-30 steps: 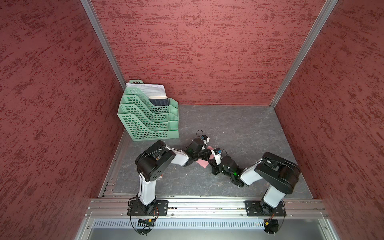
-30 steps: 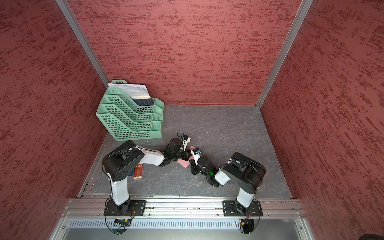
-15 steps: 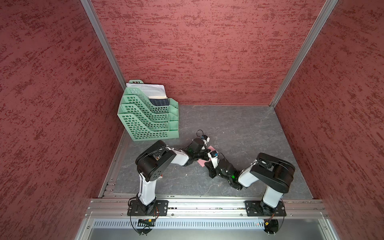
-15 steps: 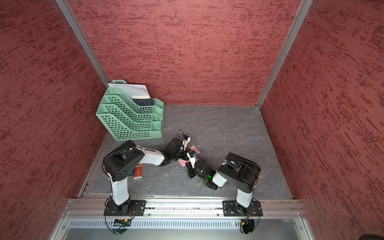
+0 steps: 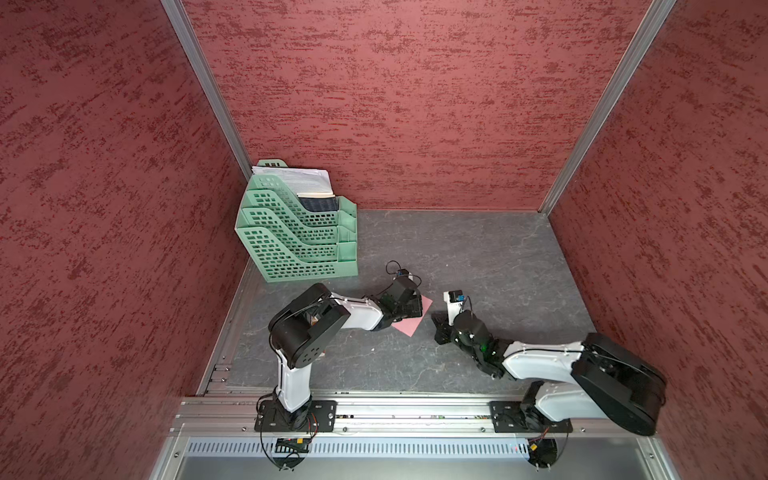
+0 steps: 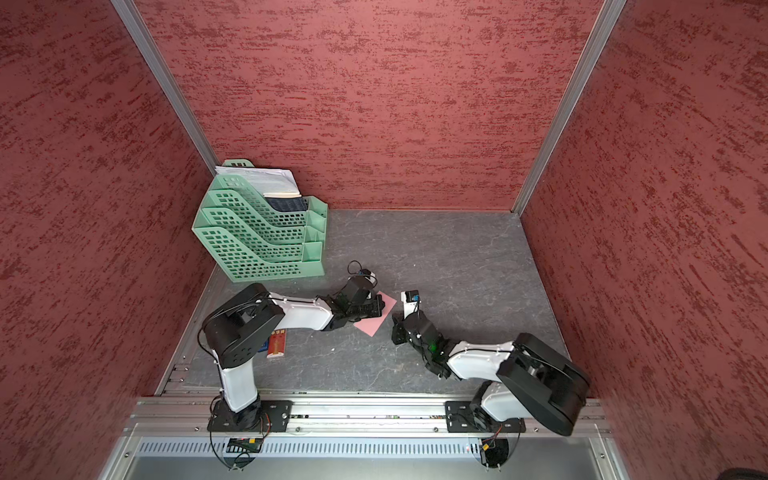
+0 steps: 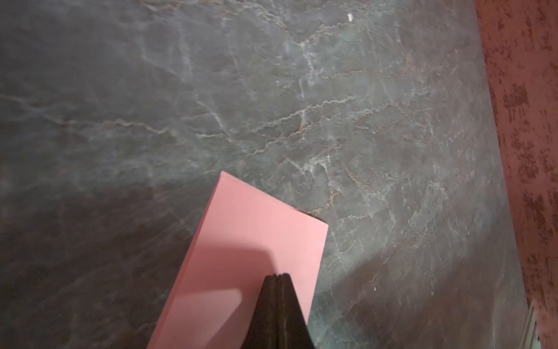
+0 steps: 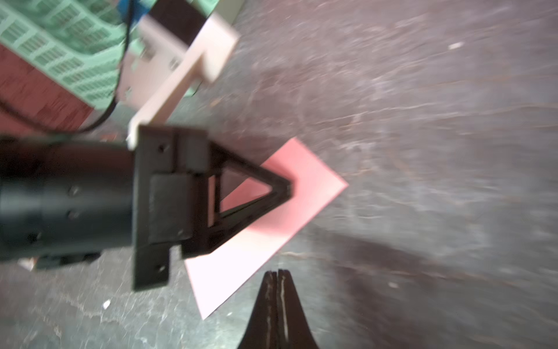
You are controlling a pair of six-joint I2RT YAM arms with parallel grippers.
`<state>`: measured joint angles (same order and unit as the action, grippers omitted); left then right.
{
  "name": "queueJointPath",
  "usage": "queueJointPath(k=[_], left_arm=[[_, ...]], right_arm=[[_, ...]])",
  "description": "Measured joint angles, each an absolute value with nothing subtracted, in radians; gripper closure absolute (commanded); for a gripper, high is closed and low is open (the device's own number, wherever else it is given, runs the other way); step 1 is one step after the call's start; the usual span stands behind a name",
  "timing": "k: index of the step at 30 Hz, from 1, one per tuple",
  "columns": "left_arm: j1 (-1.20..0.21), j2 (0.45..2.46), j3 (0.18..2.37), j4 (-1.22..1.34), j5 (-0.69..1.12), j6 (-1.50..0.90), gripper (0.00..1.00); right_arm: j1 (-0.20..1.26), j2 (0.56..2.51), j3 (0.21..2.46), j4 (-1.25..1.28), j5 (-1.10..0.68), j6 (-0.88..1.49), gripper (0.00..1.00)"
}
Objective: Fold the square paper along the opposite sides
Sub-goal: Smooth out the paper at the center of the board, then adjust the paper at the center of the board.
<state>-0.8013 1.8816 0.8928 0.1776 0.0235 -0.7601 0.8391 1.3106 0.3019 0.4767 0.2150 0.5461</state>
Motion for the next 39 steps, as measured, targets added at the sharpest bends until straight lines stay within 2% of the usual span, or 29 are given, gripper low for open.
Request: queueJointPath(k=[5, 19, 29, 39], left_arm=[[-0.805, 1.871, 0.914, 0.111, -0.003, -0.889, 1.0], [-0.804, 1.87, 0.98, -0.024, -0.017, -1.101, 1.0], [-0.811, 1.824, 0.994, -0.116, -0.022, -1.117, 0.81], [-0.815, 1.744, 1.092, -0.16, -0.034, -1.065, 0.76]], right_arm=[[0.83, 1.216, 0.302, 0.349, 0.24, 0.569, 1.0], [0.828, 1.207, 0.291, 0.293, 0.241, 0.577, 1.0], [0.825, 1.187, 0.283, 0.286, 0.24, 0.566, 1.0], [0.82, 1.198, 0.294, 0.276, 0.234, 0.542, 1.0]])
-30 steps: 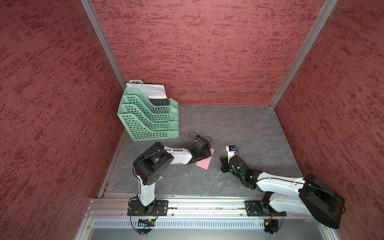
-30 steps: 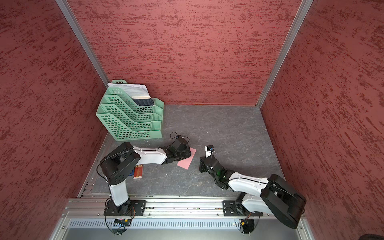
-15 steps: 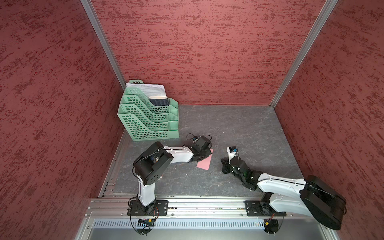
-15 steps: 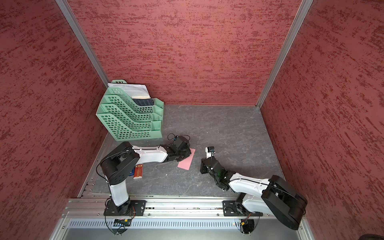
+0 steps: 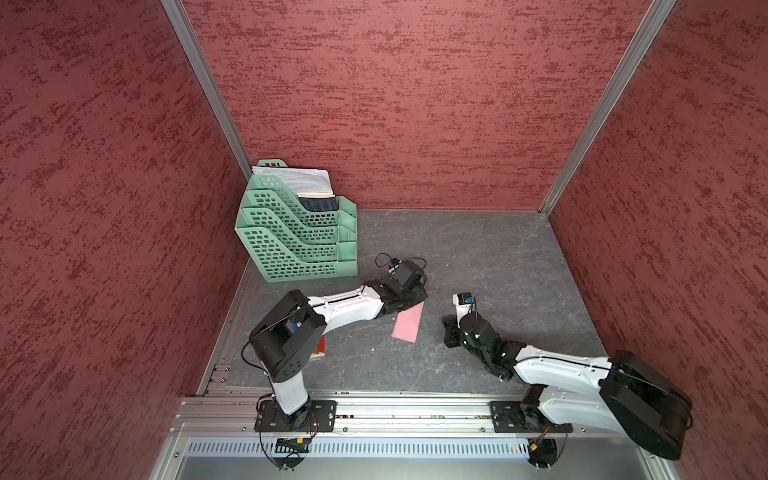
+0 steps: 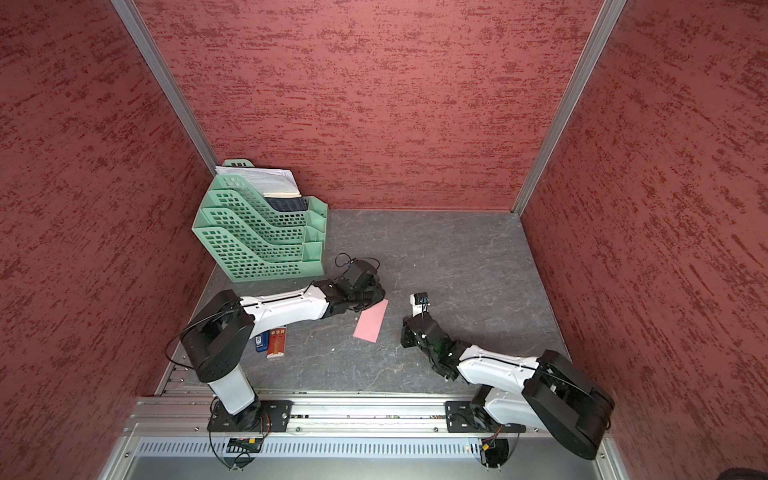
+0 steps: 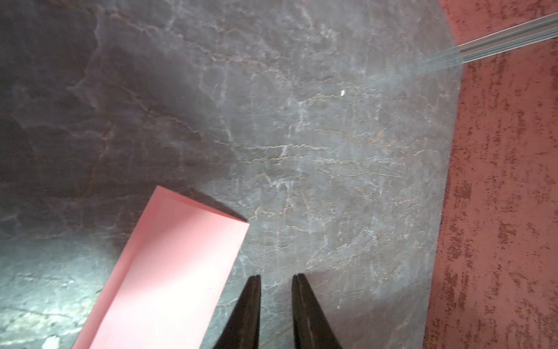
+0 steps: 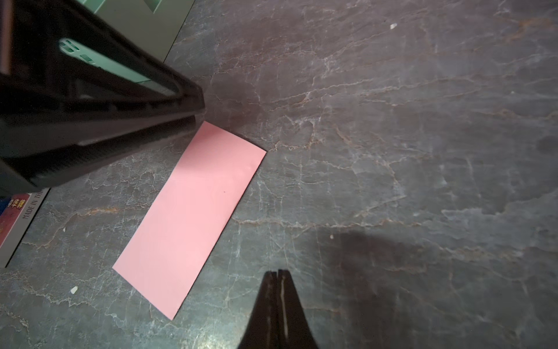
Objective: Fold the square paper along the opposite sides
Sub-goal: Adjust the paper at the center of the board, then reset both arms
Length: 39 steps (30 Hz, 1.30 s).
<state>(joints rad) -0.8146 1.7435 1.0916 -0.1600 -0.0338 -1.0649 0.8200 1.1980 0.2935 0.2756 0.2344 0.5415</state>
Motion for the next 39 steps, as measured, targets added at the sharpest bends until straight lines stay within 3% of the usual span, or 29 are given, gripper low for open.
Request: queueJointPath(k=[3, 8, 10, 11, 12, 13, 17, 21, 27, 30, 39], left_arm=[[-0.815, 1.74, 1.102, -0.16, -0.039, -1.045, 0.75], [-0.822, 1.71, 1.102, -0.179, -0.087, -0.948, 0.66], [-0.831, 1.639, 1.097, -0.194, -0.156, -0.853, 0.53], [-0.838, 1.596, 1.091, -0.193, -0.191, -0.811, 0.37], [-0.844, 1.536, 1.081, -0.181, -0.229, -0.737, 0.17], [-0.847, 1.47, 1.065, -0.156, -0.263, -0.656, 0.12], [-0.84, 1.243, 0.921, 0.059, -0.426, -0.323, 0.15], [-0.705, 1.156, 0.734, 0.174, -0.563, -0.114, 0.17], [-0.378, 0.96, 0.457, 0.136, -0.464, -0.072, 0.2], [-0.273, 0.89, 0.322, 0.236, -0.34, -0.009, 0.21], [-0.026, 1.266, 0.285, 0.561, -0.075, 0.014, 0.22]], right_arm=[[0.82, 1.197, 0.309, 0.265, 0.235, 0.526, 0.98], [0.817, 1.14, 0.331, 0.23, 0.267, 0.437, 0.47], [0.816, 1.078, 0.348, 0.208, 0.302, 0.369, 0.17], [0.816, 1.051, 0.359, 0.204, 0.317, 0.331, 0.13], [0.815, 1.017, 0.371, 0.209, 0.339, 0.266, 0.12], [0.816, 0.985, 0.377, 0.234, 0.367, 0.205, 0.1], [0.795, 0.933, 0.363, 0.43, 0.508, -0.038, 0.02], [0.62, 1.066, 0.318, 0.68, 0.561, -0.196, 0.02], [0.397, 1.427, 0.175, 1.06, 0.59, -0.26, 0.02], [0.338, 1.493, 0.15, 1.162, 0.546, -0.253, 0.02], [0.118, 1.586, 0.197, 1.265, 0.305, -0.11, 0.02]])
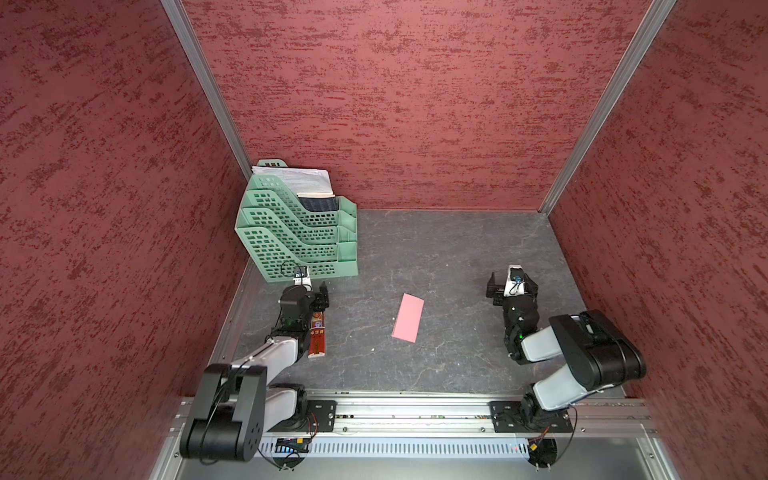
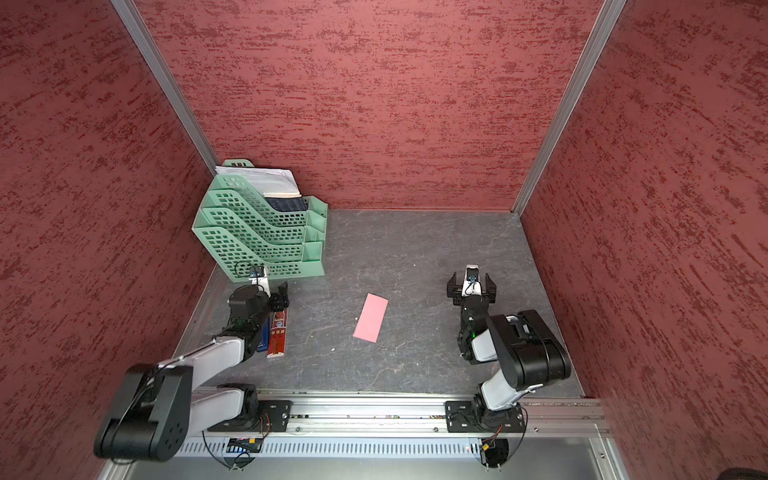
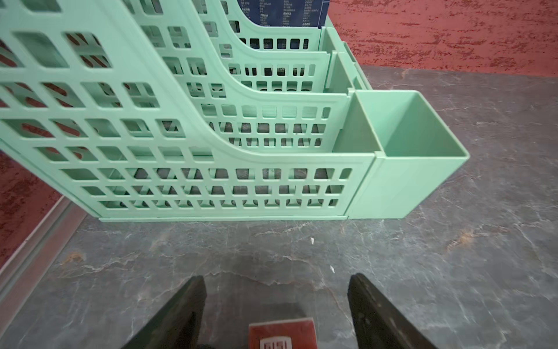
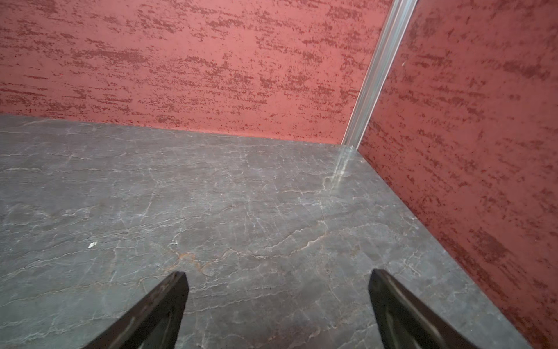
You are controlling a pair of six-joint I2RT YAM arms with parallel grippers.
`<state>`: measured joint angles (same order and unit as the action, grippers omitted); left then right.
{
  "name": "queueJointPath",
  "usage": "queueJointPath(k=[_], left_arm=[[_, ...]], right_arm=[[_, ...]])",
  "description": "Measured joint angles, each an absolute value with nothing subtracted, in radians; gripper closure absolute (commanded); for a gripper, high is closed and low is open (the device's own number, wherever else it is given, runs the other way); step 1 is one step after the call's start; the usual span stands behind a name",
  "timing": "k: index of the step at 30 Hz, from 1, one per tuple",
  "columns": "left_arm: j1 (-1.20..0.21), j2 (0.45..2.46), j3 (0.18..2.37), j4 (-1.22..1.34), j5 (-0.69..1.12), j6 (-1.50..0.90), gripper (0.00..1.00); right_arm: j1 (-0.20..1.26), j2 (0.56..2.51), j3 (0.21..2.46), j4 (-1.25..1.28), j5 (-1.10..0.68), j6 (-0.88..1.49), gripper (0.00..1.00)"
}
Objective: Fold the square paper along the opposite sides
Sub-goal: Reset both arms
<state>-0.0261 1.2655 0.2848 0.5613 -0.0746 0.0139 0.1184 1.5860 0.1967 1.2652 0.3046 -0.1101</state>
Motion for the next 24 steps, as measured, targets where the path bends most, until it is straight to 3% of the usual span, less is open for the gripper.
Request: queueJointPath(k=[2, 3, 7, 24], left_arm=[[-0.01, 1.358, 0.309, 0.659, -0.03, 0.018, 0.13], [-0.002, 1.407, 0.315, 0.722, -0.012, 0.017, 0.0], [0.027, 1.534, 0.333, 0.824, 0.026, 0.012, 0.0], [0.04, 1.539, 0.377, 0.861, 0.051, 0.005, 0.0]], right_arm=[[0.081, 1.579, 0.22, 1.227, 0.262, -0.073, 0.01], [0.063, 1.575, 0.237, 1.204, 0.238, -0.056, 0.01], [0.017, 1.564, 0.303, 1.118, 0.181, -0.008, 0.01], [0.019, 1.56, 0.384, 0.937, 0.071, -0.002, 0.01]])
